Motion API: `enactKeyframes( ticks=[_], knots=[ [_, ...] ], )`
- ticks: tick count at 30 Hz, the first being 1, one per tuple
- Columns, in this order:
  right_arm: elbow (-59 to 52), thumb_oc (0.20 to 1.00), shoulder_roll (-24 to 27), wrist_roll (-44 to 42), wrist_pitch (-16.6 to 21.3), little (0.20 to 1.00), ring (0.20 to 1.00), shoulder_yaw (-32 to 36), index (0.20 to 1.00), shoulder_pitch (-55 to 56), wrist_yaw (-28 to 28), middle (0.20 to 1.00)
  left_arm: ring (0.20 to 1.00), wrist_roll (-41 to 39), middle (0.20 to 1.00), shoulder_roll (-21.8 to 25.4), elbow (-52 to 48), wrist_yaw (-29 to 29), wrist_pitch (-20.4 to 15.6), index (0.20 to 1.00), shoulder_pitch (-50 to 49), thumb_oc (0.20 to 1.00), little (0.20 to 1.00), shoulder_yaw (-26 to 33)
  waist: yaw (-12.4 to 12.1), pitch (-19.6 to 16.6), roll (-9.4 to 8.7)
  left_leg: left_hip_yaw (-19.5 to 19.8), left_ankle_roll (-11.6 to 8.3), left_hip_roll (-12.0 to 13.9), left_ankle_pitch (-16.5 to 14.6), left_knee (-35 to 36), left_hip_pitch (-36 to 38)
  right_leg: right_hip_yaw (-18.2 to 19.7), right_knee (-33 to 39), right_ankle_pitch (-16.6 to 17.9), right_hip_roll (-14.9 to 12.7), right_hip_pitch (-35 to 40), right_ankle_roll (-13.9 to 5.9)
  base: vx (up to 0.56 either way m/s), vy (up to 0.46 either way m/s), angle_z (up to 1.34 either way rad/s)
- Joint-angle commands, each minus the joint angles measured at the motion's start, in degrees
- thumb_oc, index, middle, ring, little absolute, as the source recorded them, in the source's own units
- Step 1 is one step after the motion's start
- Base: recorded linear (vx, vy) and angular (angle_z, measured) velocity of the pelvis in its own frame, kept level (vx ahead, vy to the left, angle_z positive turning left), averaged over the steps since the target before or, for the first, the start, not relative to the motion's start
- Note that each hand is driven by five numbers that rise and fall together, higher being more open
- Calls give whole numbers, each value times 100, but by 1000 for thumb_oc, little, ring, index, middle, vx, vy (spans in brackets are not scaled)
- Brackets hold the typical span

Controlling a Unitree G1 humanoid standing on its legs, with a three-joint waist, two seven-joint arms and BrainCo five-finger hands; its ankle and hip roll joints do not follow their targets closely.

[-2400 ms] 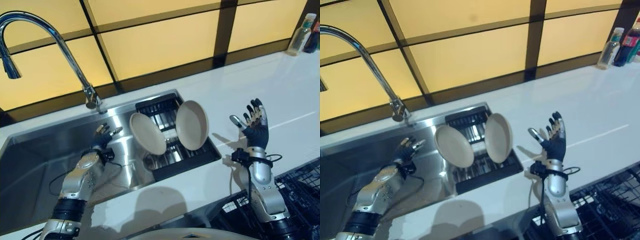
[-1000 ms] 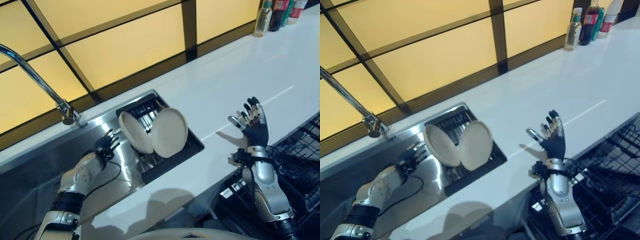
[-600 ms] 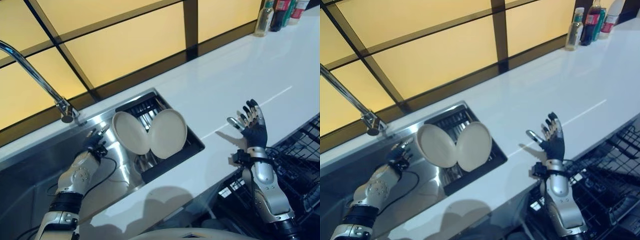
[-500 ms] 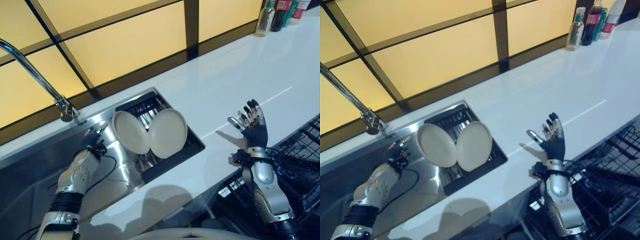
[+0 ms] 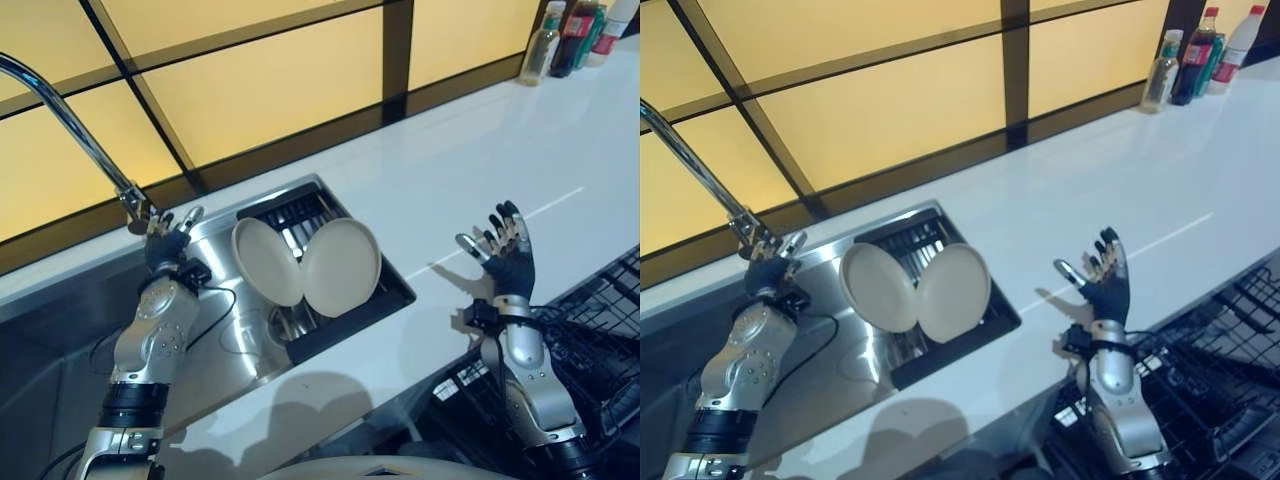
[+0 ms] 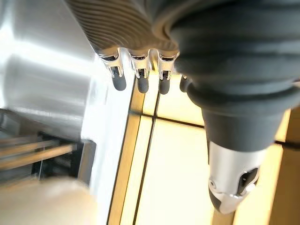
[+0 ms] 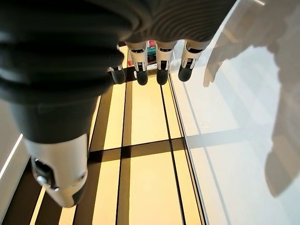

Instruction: Pick up plates and place into dishwasher.

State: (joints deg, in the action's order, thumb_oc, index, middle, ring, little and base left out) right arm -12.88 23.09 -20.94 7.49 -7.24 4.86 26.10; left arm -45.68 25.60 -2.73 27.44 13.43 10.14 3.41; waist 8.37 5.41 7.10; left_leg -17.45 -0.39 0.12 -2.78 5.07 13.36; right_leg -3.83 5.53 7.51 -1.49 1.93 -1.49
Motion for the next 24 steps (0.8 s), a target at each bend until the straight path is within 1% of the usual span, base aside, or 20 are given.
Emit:
enactKeyframes(
  ticks=[1,2,3,4,8,14,18,21,24],
  knots=[
    [-159,1000,-184,71,205,1000,1000,-34,1000,-164,106,1000,1000,367,1000,574,-107,-591,220,1000,357,1000,1000,-308,-118,-178,-218,312,306,-267,-99,-122,-355,-186,-63,-528,-334,294,-468,0,0,0],
    [-164,1000,-176,59,215,1000,1000,-22,1000,-151,104,1000,1000,400,1000,607,-130,-737,409,1000,315,1000,1000,-359,-119,-167,-209,308,310,-266,-101,-123,-357,-179,-64,-525,-334,289,-472,0,0,0],
    [-166,1000,-161,51,232,1000,1000,-15,1000,-144,103,1000,1000,379,1000,628,-126,-800,515,1000,278,1000,1000,-409,-116,-156,-200,305,315,-269,-100,-122,-358,-168,-67,-517,-332,281,-475,0,0,0],
    [-167,1000,-154,46,240,1000,1000,-13,1000,-141,106,1000,1000,385,1000,633,-120,-813,536,1000,264,1000,1000,-433,-116,-153,-196,302,317,-270,-100,-121,-358,-163,-67,-513,-330,276,-476,0,0,0],
    [-141,1000,-106,35,326,1000,1000,-56,1000,-143,170,1000,1000,108,1000,688,155,-1008,887,1000,169,1000,1000,-617,-73,-111,-145,248,332,-284,-102,-99,-345,-110,-71,-475,-335,232,-509,0,0,0],
    [-110,1000,-60,-13,405,1000,1000,-31,1000,-82,98,1000,1000,-249,1000,663,454,-1030,1145,1000,75,1000,1000,-678,-11,-98,-103,182,340,-291,-107,-85,-340,-46,-74,-451,-335,190,-530,0,0,0],
    [-71,1000,-32,-44,504,1000,1000,3,1000,-21,38,1000,1000,-382,1000,532,717,-1099,1265,1000,-8,1000,1000,-705,51,-66,-97,154,347,-298,-123,-96,-325,-32,-78,-454,-343,195,-546,0,0,0],
    [-75,1000,-19,-68,525,1000,1000,21,1000,3,40,1000,1000,-492,1000,420,806,-1111,1477,1000,-91,1000,1000,-741,67,-45,-91,142,351,-298,-127,-94,-324,-25,-79,-449,-341,181,-542,0,0,0],
    [-92,1000,5,-98,519,1000,1000,25,1000,7,5,1000,1000,-647,1000,274,955,-947,1561,1000,-145,1000,1000,-792,102,-13,-78,137,354,-304,-128,-100,-322,-3,-87,-448,-341,172,-532,0,0,0]
  ],
)
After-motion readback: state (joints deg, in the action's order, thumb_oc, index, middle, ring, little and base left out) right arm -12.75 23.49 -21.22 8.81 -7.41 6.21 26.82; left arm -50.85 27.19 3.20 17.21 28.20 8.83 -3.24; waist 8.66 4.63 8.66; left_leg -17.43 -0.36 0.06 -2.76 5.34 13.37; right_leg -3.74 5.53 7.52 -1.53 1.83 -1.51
